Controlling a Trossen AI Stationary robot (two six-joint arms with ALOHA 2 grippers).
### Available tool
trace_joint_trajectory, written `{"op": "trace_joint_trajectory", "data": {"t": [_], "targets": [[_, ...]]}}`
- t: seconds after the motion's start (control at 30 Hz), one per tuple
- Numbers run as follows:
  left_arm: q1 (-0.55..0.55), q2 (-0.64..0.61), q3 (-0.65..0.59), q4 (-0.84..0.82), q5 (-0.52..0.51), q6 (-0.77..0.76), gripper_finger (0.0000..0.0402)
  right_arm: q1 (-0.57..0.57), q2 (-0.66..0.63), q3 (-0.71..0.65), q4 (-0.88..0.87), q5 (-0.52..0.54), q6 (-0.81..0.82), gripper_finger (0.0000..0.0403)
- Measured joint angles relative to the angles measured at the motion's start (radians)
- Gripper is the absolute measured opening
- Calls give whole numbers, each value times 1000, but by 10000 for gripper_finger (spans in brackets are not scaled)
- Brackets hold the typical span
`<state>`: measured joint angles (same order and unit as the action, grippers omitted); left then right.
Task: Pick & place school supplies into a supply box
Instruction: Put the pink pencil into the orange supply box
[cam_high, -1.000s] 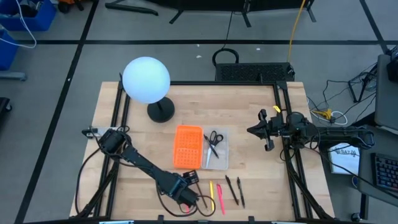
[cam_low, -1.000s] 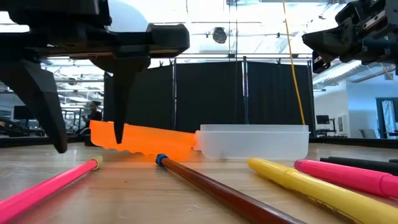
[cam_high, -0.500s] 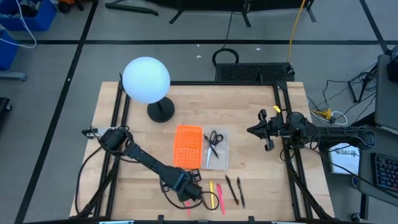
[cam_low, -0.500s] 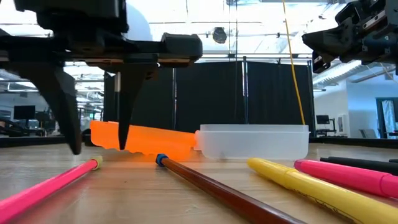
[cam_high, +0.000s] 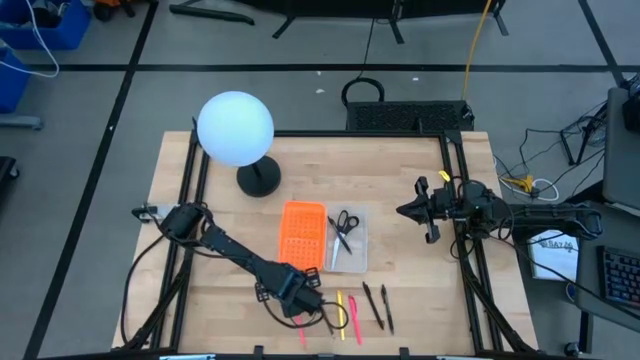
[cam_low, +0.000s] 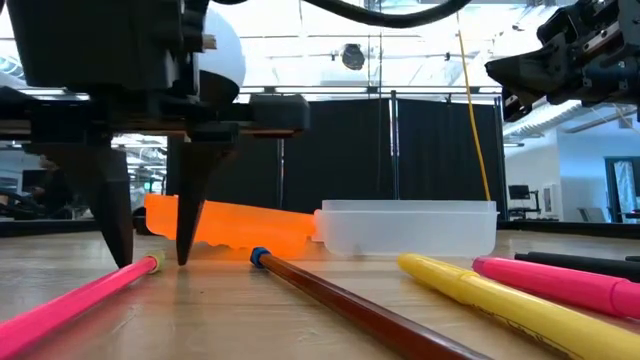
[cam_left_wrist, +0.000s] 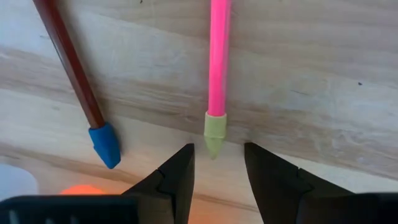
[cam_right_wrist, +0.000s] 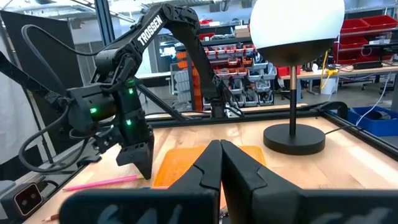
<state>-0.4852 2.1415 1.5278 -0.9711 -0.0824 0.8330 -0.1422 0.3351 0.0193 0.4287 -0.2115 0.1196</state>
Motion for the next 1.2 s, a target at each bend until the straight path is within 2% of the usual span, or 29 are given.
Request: {"op": "trace_joint_trajectory", "data": {"t": [0.3, 0.53, 0.83, 1.2], "targets": [[-17, 9, 47, 34, -2, -7, 152, 0, 0, 0, -8, 0, 0, 0], [-19, 9, 47, 34, 1, -31, 152, 0, 0, 0, -16, 0, 0, 0], [-18, 9, 47, 35, 48, 28, 152, 0, 0, 0, -16, 0, -2, 0], [-19, 8, 37, 52, 57, 27, 152, 0, 0, 0, -13, 0, -8, 0]]}}
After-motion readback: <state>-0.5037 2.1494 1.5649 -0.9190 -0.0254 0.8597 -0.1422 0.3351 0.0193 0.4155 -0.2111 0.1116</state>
